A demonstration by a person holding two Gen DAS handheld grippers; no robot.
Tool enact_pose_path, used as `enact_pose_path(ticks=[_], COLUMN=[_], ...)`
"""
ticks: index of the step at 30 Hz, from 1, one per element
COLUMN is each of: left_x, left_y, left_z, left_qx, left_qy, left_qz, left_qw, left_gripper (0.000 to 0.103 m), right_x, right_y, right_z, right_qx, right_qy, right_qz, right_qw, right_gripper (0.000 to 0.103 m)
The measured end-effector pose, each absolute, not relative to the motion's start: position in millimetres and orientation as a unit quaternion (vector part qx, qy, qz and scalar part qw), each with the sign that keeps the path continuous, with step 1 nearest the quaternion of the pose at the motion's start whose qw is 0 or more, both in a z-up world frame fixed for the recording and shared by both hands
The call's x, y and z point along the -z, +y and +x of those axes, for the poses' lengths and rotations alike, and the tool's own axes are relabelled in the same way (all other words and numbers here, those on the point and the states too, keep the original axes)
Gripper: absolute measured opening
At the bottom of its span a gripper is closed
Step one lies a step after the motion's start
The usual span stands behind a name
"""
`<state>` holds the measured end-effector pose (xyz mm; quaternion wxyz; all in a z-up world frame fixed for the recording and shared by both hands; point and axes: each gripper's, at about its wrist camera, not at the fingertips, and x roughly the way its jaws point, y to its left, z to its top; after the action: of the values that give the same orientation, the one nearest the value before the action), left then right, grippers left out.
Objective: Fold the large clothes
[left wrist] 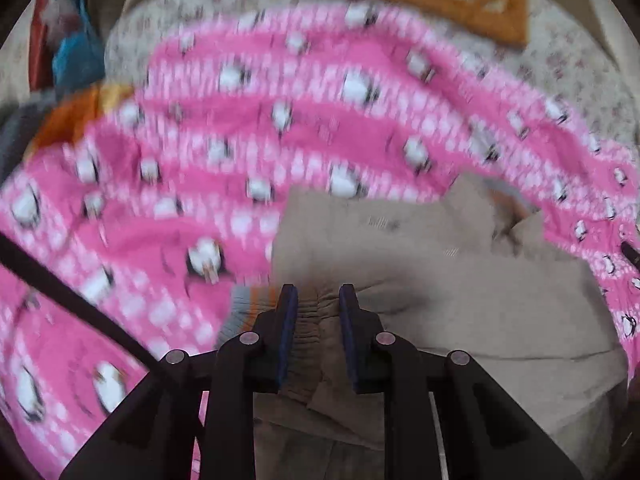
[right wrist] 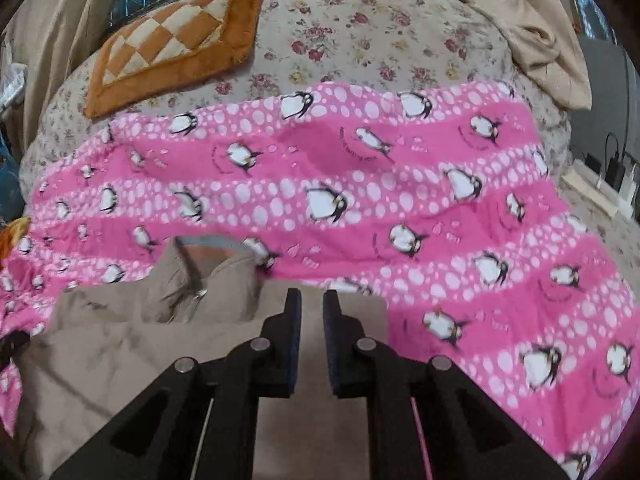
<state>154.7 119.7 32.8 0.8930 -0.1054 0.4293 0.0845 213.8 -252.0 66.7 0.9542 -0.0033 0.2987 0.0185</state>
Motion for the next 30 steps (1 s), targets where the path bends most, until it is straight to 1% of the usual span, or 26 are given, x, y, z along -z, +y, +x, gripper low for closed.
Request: enact_pose_path(ticks=[1,2,4,7,8,11,13,15,17,19,23,26,28,30], left_x=[-23,-19,-21,-20,-19,-16,-15,-13,-12,-11,-12,-18,-23,-23], left_y=[121,121,117,114,113,111,105,97,91,90,89,86,86,88], left_z=[158,157,157,157,158,159,162,165,165,166,167,163,160,159], left_qx=[-0.085,-0.083,-0.086,-0.081,-0.078,-0.066,-0.050,-0.033,-0.035,-0.033,-0.026,-0.034,-0.040,-0.039], left_qy=[0.451,0.455,0.451,0.447,0.446,0.439,0.440,0.442,0.443,0.445,0.459,0.460,0.451,0.445], left_qz=[-0.112,-0.114,-0.102,-0.097,-0.098,-0.095,-0.088,-0.072,-0.057,-0.056,-0.040,-0.025,-0.019,-0.024], left_qw=[0.881,0.879,0.883,0.885,0.886,0.891,0.893,0.893,0.894,0.893,0.887,0.887,0.892,0.894], left_gripper=[0.004,0.004,0.006,0.011,0.013,0.026,0.046,0.058,0.060,0.061,0.061,0.061,0.059,0.059], right_x=[-64,-60,-38,16,23,21,21,21,20,12,-41,-77,-78,-58], right_y=[-252,-250,-247,-261,-265,-266,-264,-263,-266,-270,-275,-260,-255,-255], right_z=[217,223,243,269,271,271,272,271,271,268,240,202,184,173], right_qx=[-0.020,-0.022,-0.028,-0.040,-0.049,-0.052,-0.052,-0.055,-0.070,-0.073,-0.089,-0.127,-0.133,-0.132], right_qy=[0.304,0.315,0.372,0.472,0.481,0.477,0.478,0.479,0.482,0.476,0.413,0.378,0.378,0.410], right_qz=[-0.006,-0.016,-0.039,-0.011,0.003,0.004,-0.002,-0.005,0.007,0.023,0.042,-0.003,-0.033,-0.059], right_qw=[0.953,0.949,0.927,0.881,0.875,0.877,0.877,0.876,0.873,0.876,0.905,0.917,0.916,0.901], right_gripper=[0.010,0.010,0.010,0.010,0.010,0.010,0.012,0.013,0.018,0.019,0.019,0.020,0.022,0.022])
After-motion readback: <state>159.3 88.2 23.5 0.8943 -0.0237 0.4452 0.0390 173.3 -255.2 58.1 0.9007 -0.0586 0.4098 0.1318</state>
